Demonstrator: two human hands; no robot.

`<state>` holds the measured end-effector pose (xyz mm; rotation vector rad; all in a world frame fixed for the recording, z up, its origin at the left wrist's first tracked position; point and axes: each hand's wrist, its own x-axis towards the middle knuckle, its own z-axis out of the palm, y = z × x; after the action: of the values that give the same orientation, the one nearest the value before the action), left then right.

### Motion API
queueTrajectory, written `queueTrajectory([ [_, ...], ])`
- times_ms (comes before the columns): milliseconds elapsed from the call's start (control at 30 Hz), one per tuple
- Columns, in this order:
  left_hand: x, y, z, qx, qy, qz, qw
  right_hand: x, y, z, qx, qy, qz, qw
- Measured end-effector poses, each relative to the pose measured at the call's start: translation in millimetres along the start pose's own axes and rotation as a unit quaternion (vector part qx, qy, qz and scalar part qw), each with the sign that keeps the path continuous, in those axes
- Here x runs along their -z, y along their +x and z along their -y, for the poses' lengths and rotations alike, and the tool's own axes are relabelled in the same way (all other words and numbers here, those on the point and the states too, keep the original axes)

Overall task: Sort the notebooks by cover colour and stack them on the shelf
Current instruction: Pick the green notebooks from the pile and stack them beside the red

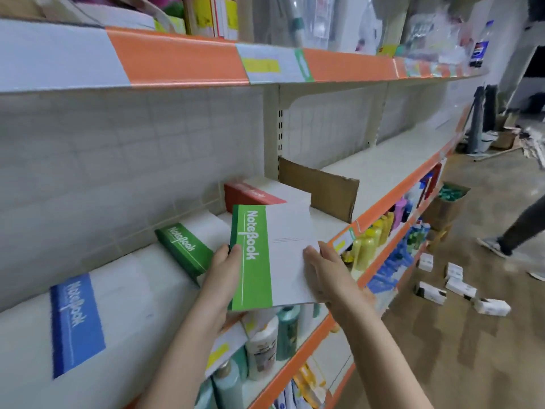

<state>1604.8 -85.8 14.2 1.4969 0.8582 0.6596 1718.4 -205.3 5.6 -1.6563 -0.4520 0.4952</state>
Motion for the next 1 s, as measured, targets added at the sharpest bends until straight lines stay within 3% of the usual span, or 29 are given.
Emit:
queueTrajectory([
  [200,18.8,36.0,-9.3,0.033,-0.038,-0.126,0.991,-41.5,62.7,22.1,0.01,-0.007,0.145,0.989],
  [467,47.7,58.7,6.7,0.048,0.04,-0.233,0.97,-82.3,118.4,24.7,0.028,-0.085,0.258,0.962],
  [667,57.1,71.2,24.0,0.051,0.19,-0.298,0.934,-109.3,141.0,21.9,0.145,-0.272,0.254,0.917],
  [1000,54.2,95.3,33.8,0.049,0.362,-0.367,0.855,-138.4,164.6,14.0,0.206,-0.361,0.235,0.879],
])
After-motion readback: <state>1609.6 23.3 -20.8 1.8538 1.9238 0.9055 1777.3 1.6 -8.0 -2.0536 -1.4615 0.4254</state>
